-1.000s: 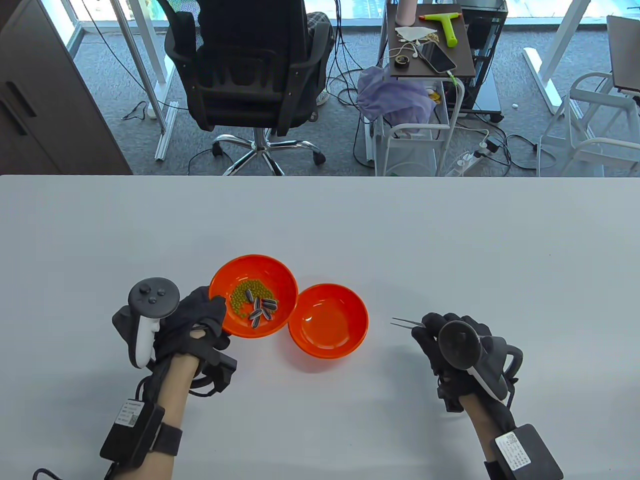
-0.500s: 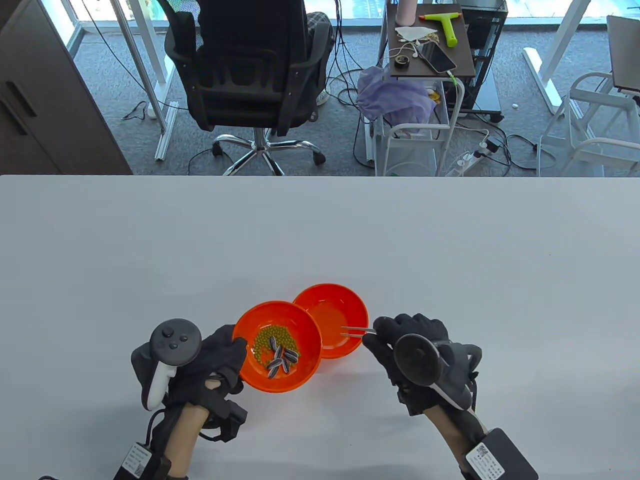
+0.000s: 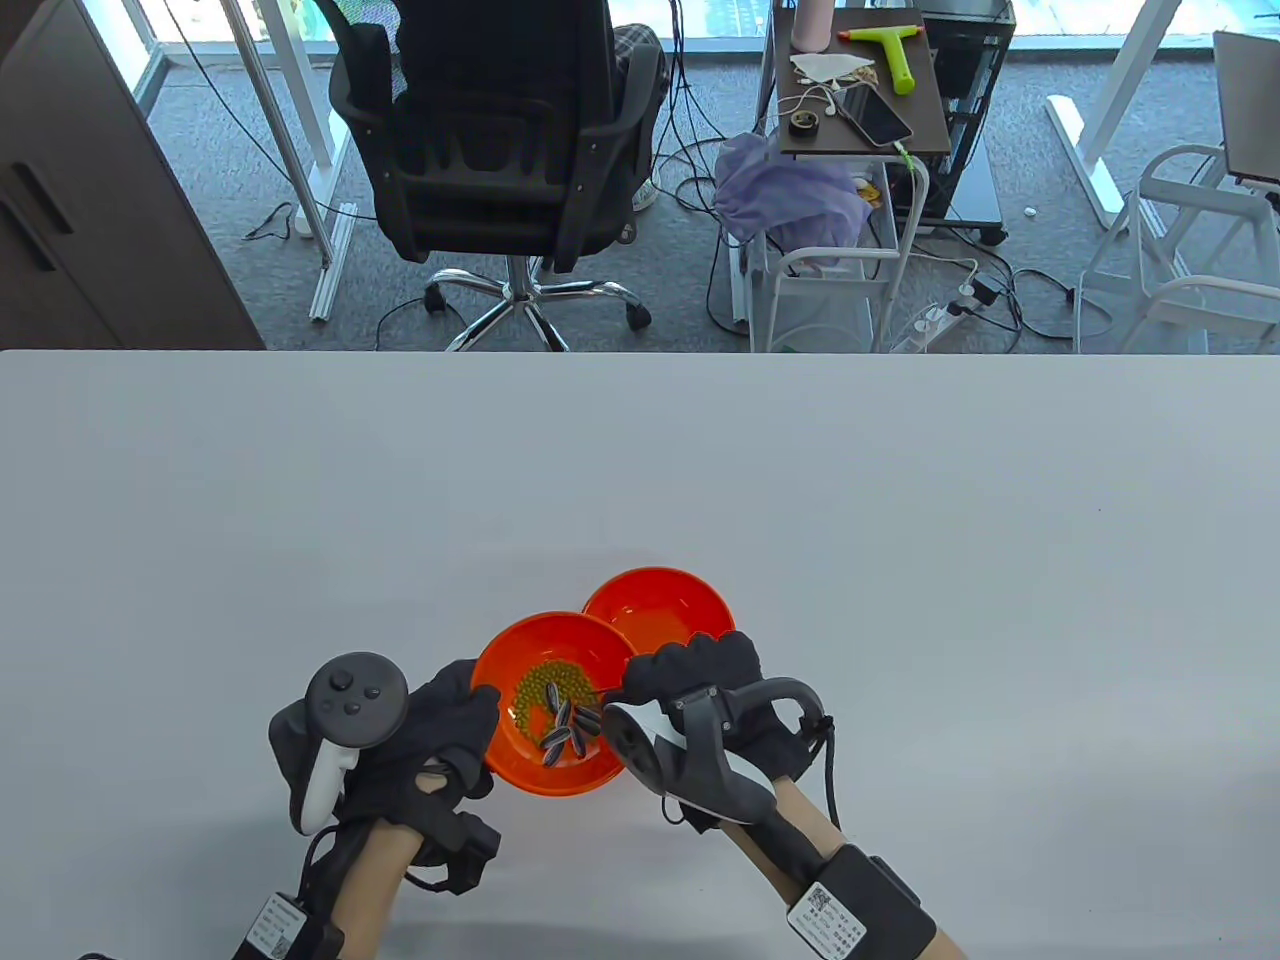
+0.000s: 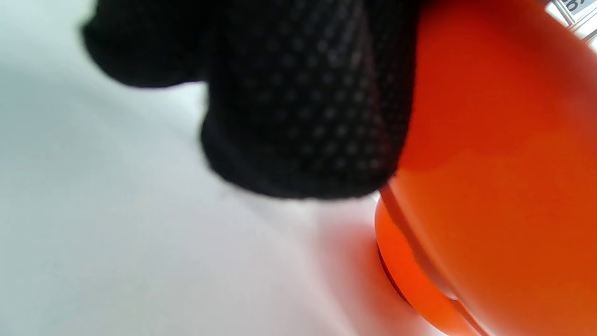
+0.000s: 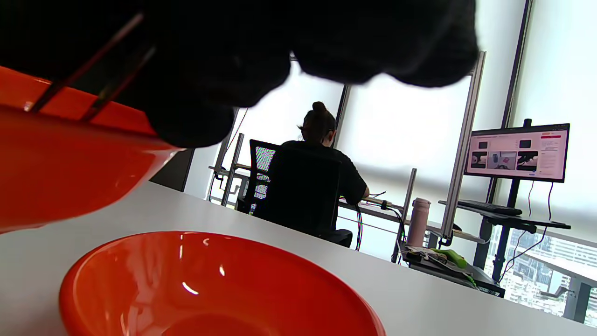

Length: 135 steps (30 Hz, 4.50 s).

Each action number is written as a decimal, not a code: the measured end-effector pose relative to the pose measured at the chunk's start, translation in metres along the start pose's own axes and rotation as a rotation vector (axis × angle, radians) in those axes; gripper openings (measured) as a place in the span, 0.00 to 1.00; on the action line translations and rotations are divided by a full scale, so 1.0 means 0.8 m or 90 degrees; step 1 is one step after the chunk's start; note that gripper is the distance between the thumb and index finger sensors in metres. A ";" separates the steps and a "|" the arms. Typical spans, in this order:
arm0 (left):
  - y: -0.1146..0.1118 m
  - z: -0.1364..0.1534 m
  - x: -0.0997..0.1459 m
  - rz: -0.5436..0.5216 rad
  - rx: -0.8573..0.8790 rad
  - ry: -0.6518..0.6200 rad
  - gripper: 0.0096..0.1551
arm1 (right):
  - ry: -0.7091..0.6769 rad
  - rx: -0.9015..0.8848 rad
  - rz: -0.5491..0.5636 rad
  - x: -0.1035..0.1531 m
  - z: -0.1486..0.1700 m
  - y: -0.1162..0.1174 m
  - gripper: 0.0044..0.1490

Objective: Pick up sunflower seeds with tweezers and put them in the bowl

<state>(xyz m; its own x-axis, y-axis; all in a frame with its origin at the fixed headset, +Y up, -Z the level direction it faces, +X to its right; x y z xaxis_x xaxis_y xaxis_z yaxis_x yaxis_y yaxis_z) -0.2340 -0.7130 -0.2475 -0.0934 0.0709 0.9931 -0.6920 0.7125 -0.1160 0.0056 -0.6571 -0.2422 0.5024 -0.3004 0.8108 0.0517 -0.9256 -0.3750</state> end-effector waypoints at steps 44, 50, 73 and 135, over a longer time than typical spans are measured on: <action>0.000 0.005 0.000 0.012 -0.009 0.010 0.28 | 0.206 -0.057 0.008 0.012 0.090 0.028 0.27; -0.001 0.005 -0.001 0.012 -0.014 0.012 0.29 | 0.204 -0.051 -0.060 0.015 0.097 0.064 0.26; -0.001 0.005 -0.002 0.004 -0.019 0.014 0.28 | 0.146 -0.142 0.035 0.019 0.066 0.012 0.32; -0.006 0.008 -0.004 0.013 -0.010 0.021 0.29 | 0.174 -0.073 0.056 0.020 0.088 0.029 0.25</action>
<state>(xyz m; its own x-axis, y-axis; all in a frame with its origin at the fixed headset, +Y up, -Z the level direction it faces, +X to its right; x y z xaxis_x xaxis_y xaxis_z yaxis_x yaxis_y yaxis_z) -0.2355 -0.7211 -0.2502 -0.0835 0.1078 0.9907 -0.6785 0.7220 -0.1357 0.0757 -0.6668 -0.2696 0.2496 -0.4173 0.8738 -0.0871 -0.9084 -0.4090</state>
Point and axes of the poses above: the tracker on the back of each hand, its own z axis roughly to the little-finger side, its own x axis roughly from the fingertips to the wrist, y = z × x, the point moved 2 cm from there along -x, roughly from the wrist to the fingertips, and after that the axes turned 11 degrees about -y, right-handed, at the moved point
